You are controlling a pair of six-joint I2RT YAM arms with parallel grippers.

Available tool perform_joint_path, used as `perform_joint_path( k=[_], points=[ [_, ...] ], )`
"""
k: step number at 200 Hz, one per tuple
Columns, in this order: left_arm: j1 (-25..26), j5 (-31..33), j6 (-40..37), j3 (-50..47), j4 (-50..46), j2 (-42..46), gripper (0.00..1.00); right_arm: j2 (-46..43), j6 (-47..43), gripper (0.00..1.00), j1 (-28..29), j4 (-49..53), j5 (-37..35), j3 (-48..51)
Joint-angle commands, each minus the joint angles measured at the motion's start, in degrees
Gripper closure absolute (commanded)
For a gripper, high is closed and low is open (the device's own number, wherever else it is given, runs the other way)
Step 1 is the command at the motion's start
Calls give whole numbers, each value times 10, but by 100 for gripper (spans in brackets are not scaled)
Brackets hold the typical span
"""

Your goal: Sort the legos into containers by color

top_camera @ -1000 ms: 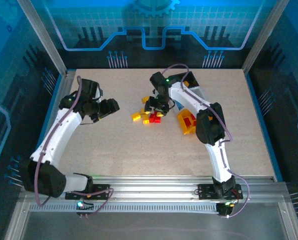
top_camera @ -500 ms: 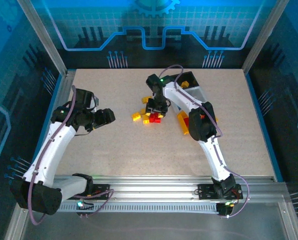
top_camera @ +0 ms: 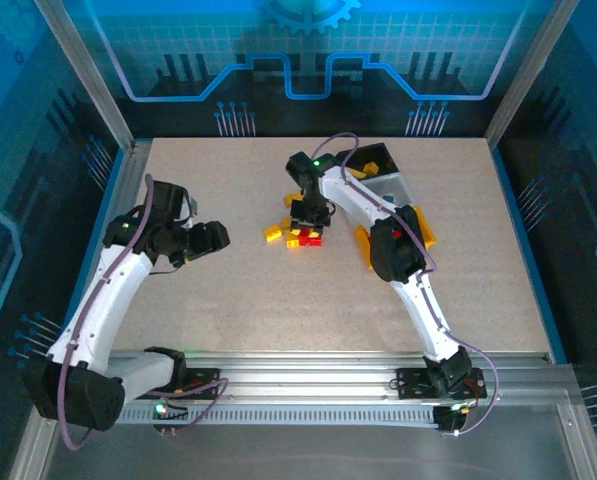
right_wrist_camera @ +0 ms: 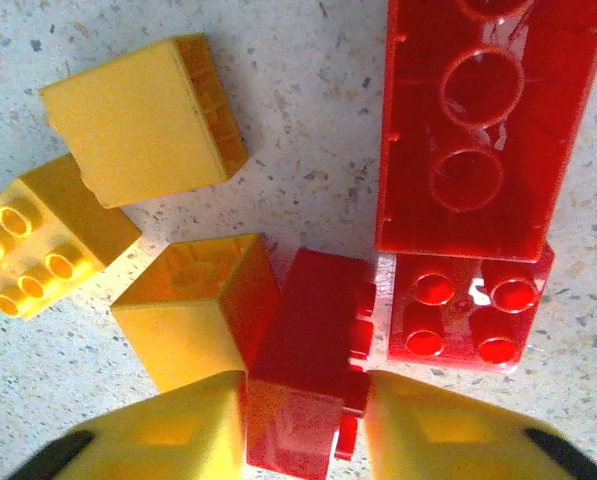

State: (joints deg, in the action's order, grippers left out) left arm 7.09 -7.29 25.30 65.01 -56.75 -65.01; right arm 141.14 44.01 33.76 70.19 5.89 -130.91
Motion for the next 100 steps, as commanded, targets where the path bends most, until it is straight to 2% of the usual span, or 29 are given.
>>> perform_joint_path(
  k=[1, 50, 76, 100],
  points=[
    [-10, -4, -12, -11, -12, 16, 22, 9, 6, 73, 10, 27, -14, -15],
    [-10, -12, -4, -16, -1, 15, 22, -31, -9, 78, 11, 30, -16, -10],
    [-11, -29, 8, -29, 14, 11, 22, -76, -17, 78, 11, 15, -12, 18],
    [-11, -62, 33, -58, 45, 4, 22, -156, -18, 79, 2, -4, -12, 66]
  ],
)
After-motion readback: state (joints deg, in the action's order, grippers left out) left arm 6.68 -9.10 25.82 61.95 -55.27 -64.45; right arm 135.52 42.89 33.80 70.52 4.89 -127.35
